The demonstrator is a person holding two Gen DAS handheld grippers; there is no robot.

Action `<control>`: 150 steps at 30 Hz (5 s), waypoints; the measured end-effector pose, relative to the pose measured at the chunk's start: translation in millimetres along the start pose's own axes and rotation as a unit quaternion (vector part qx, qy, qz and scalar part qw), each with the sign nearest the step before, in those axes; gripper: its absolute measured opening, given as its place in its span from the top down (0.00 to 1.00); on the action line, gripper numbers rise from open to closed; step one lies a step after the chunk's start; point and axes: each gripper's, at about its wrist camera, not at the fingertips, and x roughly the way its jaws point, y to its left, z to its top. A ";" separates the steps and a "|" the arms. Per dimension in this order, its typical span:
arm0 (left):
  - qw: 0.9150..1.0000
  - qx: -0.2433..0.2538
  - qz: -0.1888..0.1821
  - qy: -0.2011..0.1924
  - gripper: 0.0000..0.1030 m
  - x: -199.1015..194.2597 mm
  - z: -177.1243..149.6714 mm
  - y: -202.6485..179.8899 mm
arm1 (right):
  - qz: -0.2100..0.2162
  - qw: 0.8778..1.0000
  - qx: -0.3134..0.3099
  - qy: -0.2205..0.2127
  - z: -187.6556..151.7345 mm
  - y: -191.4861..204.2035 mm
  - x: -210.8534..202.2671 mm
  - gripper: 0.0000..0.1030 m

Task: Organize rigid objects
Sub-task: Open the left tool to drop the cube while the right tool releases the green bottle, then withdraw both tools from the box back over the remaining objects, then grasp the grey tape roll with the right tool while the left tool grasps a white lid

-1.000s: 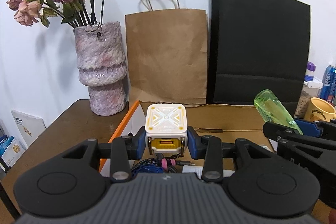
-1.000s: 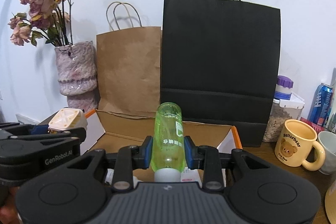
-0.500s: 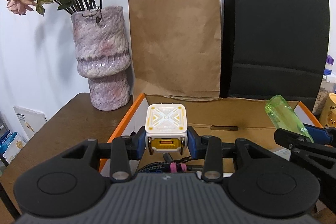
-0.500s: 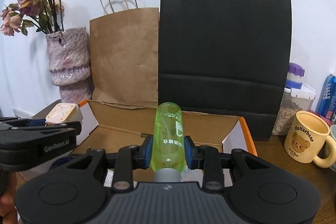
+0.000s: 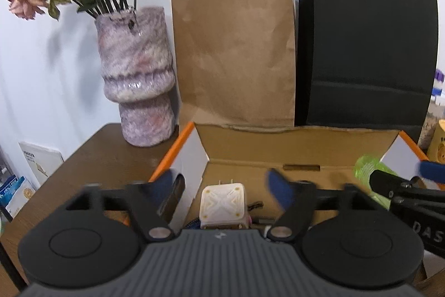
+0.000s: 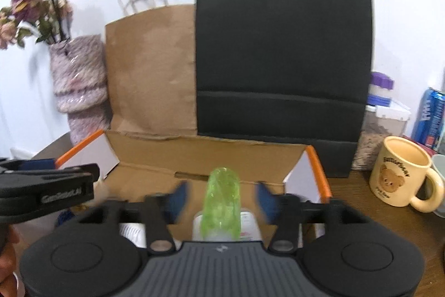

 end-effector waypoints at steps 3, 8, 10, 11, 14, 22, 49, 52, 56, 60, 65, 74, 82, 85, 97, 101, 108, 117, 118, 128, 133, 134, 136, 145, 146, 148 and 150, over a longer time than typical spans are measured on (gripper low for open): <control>1.000 -0.001 0.000 -0.012 0.00 -4.3 2.4 0.6 | -0.008 1.000 0.005 -0.013 3.0 -5.0 -4.9 0.05; 1.000 0.000 0.003 -0.015 0.00 -6.2 4.5 -0.2 | -0.009 1.000 0.007 -0.014 5.3 -8.0 -6.5 0.00; 1.000 0.001 0.005 -0.015 0.00 -7.3 4.6 -0.1 | -0.009 1.000 0.004 -0.013 5.2 -7.0 -6.9 0.00; 1.000 0.001 0.006 -0.016 0.00 -7.5 4.6 -0.2 | -0.009 1.000 0.003 -0.013 5.0 -6.1 -6.9 0.00; 1.000 -0.001 0.006 -0.018 0.00 -9.0 4.0 0.4 | -0.009 1.000 0.000 -0.012 4.8 -4.9 -7.6 0.00; 1.000 -0.005 0.003 -0.021 0.00 -15.5 4.6 3.0 | -0.012 1.000 -0.004 -0.016 5.6 -4.8 -14.8 0.00; 0.999 -0.003 -0.011 -0.036 0.00 -92.4 -8.4 20.0 | -0.005 0.998 -0.035 -0.058 -12.7 -0.3 -106.6 0.00; 0.999 -0.003 -0.010 -0.035 0.00 -101.7 -12.8 23.8 | 0.000 0.997 -0.042 -0.060 -18.4 5.2 -120.3 0.00; 0.999 -0.003 -0.010 -0.034 0.00 -115.2 -18.9 29.1 | 0.006 0.997 -0.049 -0.059 -27.8 12.6 -136.7 0.00; 0.999 0.001 -0.011 -0.037 0.00 -130.0 -26.1 33.9 | 0.012 0.997 -0.057 -0.057 -37.0 20.8 -151.0 0.00; 0.999 -0.001 -0.014 -0.037 0.00 -148.8 -36.9 43.9 | 0.016 0.997 -0.054 -0.055 -49.2 28.5 -167.0 0.00; 0.999 0.012 -0.022 -0.028 0.00 -174.6 -61.5 59.1 | 0.019 0.998 -0.053 -0.033 -79.2 41.6 -187.6 0.00; 1.000 0.009 -0.025 -0.012 0.00 -184.2 -85.5 76.4 | 0.015 0.999 -0.050 -0.004 -104.8 48.6 -193.4 0.00; 1.000 0.009 -0.028 -0.007 0.00 -184.0 -91.3 81.8 | 0.010 0.999 -0.053 0.009 -112.2 50.7 -190.7 0.00; 0.999 0.021 -0.038 0.022 0.00 -170.6 -108.3 92.9 | 0.017 0.996 -0.055 0.066 -127.9 56.9 -161.3 0.02; 0.999 0.023 -0.034 0.028 0.00 -166.7 -109.7 94.4 | 0.020 0.996 -0.047 0.077 -126.7 58.4 -150.9 0.07; 0.999 0.023 -0.034 0.031 0.00 -164.8 -110.3 94.8 | 0.021 0.994 -0.047 0.099 -125.5 66.7 -133.2 0.29; 0.999 0.022 -0.030 0.036 0.00 -160.9 -112.0 94.0 | 0.020 0.995 -0.040 0.089 -124.5 66.5 -137.3 0.59; 0.999 0.023 -0.029 0.036 0.00 -160.3 -112.1 94.1 | 0.020 0.995 -0.040 0.084 -123.9 66.5 -139.3 0.59; 0.999 0.021 -0.017 0.047 0.00 -148.1 -113.2 93.5 | 0.037 0.998 -0.042 0.032 -111.9 72.1 -150.6 0.59; 0.998 0.022 -0.017 0.054 0.00 -139.4 -113.9 91.5 | 0.042 0.998 -0.041 0.017 -105.7 76.8 -147.4 0.59; 0.998 0.021 -0.018 0.055 0.00 -137.2 -113.8 91.3 | 0.043 0.998 -0.041 0.015 -104.6 77.5 -146.6 0.59; 0.998 0.017 -0.021 0.059 0.00 -132.7 -113.5 91.5 | 0.045 0.998 -0.041 0.009 -101.6 79.1 -143.9 0.59; 0.997 0.005 -0.015 0.081 0.00 -104.7 -111.3 88.9 | 0.047 0.998 -0.036 -0.001 -92.6 82.4 -125.7 0.59; 0.996 0.006 -0.014 0.084 0.00 -102.0 -111.2 88.0 | 0.047 0.998 -0.036 -0.001 -91.9 82.2 -123.6 0.59; 0.996 0.010 -0.012 0.087 0.00 -96.8 -111.0 85.7 | 0.046 0.998 -0.034 -0.001 -90.9 81.9 -121.4 0.59; 0.996 0.012 -0.011 0.091 0.00 -92.1 -110.7 83.3 | 0.045 0.998 -0.032 0.000 -89.0 80.8 -116.4 0.59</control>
